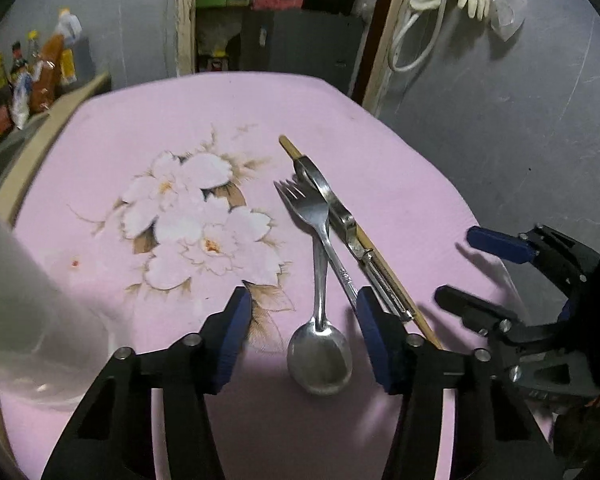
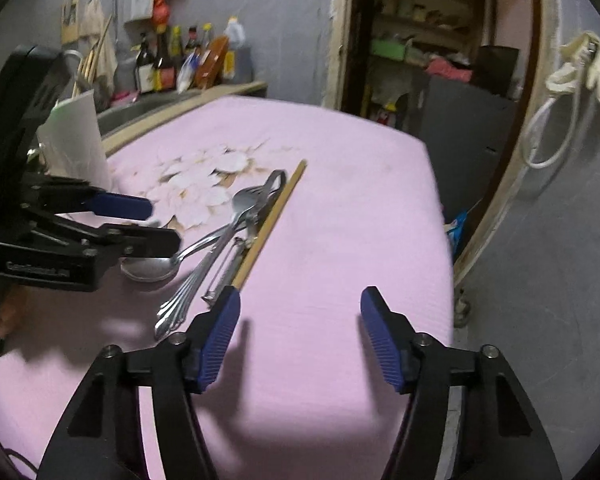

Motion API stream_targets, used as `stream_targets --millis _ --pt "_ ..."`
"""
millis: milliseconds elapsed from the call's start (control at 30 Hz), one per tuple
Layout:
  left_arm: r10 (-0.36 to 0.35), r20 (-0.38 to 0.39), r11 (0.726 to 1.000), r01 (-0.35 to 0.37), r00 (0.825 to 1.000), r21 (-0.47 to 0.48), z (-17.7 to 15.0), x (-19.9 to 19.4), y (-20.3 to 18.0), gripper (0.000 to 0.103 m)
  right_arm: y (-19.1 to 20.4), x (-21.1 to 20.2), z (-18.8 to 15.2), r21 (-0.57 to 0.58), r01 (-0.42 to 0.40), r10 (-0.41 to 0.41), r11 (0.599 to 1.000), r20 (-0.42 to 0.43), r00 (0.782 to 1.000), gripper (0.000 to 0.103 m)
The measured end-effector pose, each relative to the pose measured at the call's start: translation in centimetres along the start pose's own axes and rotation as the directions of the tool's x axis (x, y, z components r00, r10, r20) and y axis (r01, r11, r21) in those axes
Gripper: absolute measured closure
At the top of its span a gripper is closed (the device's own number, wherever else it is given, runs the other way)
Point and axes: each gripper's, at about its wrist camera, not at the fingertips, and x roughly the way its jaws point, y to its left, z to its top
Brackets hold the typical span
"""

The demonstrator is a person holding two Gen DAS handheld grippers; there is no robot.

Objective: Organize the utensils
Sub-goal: 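Move both open tools back over the remaining utensils, then grasp a steel spoon with the left tool while the right tool grasps a chopstick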

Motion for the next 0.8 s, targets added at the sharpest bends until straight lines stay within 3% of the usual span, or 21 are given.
stream_targets --millis 233,433,500,567,633,800 --pt "-0.016 -0.051 1.000 0.016 0.999 0.013 0.4 1.4 0.9 0.076 1.0 1.9 0.8 -0.040 -0.028 0.025 0.999 -0.064 0.998 0.058" --pt "-0.007 -0.073 0.999 0.010 0.997 0.044 0.8 2.1 0.5 0.077 1.4 3.5 2.0 -0.054 -0.006 0.000 0.999 -0.094 0.996 0.061" --pt "-0.005 -0.078 0.999 0.009 0.997 0.049 1.0 2.4 0.3 0.077 1.5 3.7 2.3 -0.064 0.015 -0.021 0.998 -0.095 0.995 0.069" --pt "0.010 -0.083 0.998 -0.005 0.997 0.057 1.1 2.3 0.2 0.082 1.0 3.8 2.5 -0.059 0.036 -0.041 0.998 -0.097 0.994 0.089" --pt "0.035 -0.085 0.997 -0.030 0.996 0.068 1.3 2.5 0.1 0.094 0.5 3.7 2.4 -0.041 0.034 -0.038 0.999 -0.100 0.994 0.096" --pt "0.019 -0.094 0.999 -0.022 0.995 -0.023 0.8 2.0 1.3 0.099 -0.6 2.5 1.4 -0.006 0.044 -0.044 0.999 -0.096 0.994 0.100"
